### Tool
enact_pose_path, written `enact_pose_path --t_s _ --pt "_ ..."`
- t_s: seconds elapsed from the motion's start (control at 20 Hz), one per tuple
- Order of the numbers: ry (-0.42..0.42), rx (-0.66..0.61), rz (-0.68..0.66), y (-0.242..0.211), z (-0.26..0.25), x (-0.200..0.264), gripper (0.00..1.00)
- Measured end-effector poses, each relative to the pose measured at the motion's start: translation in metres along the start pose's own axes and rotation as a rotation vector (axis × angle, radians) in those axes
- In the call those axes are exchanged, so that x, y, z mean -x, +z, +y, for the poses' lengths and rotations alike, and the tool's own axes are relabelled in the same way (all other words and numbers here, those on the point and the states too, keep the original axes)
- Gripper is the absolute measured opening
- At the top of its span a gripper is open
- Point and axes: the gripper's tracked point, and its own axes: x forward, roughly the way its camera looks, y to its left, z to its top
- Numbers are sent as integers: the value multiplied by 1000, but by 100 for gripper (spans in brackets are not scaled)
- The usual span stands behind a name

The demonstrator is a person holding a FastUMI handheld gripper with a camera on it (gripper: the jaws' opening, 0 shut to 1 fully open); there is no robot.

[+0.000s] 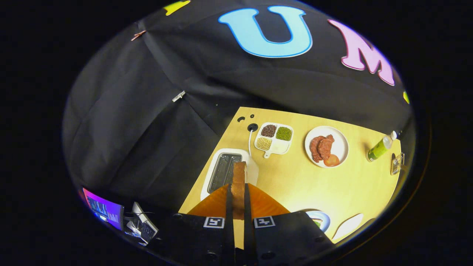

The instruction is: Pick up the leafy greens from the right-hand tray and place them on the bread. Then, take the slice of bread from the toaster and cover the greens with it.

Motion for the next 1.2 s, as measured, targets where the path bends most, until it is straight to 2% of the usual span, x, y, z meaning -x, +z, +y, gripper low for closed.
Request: enact_pose_path --t_s 0.35,0.65,1.2 --pt "-76 -114 -7 -68 -87 43 14" --pt "-66 -230 -8 -131 -137 51 14" --pt "91 -525 -5 -208 -172 12 14"
